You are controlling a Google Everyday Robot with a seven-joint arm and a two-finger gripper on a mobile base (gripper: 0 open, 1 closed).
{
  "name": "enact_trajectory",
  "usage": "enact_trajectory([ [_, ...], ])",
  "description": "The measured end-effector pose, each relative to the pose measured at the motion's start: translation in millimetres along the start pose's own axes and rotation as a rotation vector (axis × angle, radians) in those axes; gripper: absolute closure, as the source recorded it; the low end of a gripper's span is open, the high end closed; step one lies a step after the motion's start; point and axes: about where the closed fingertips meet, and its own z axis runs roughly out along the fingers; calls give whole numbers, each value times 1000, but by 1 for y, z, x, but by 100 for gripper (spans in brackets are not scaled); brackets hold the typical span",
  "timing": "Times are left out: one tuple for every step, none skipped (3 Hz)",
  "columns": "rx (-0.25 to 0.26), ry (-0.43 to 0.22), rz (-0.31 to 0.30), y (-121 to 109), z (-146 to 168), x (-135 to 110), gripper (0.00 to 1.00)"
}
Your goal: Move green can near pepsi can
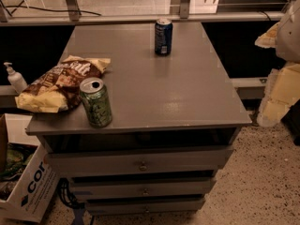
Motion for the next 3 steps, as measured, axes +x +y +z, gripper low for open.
enact_trajectory([
  [0, 0, 0, 0, 0, 0, 0],
  [-29, -50, 6, 11, 22, -2, 0],
  [-80, -169, 11, 27, 62, -19, 0],
])
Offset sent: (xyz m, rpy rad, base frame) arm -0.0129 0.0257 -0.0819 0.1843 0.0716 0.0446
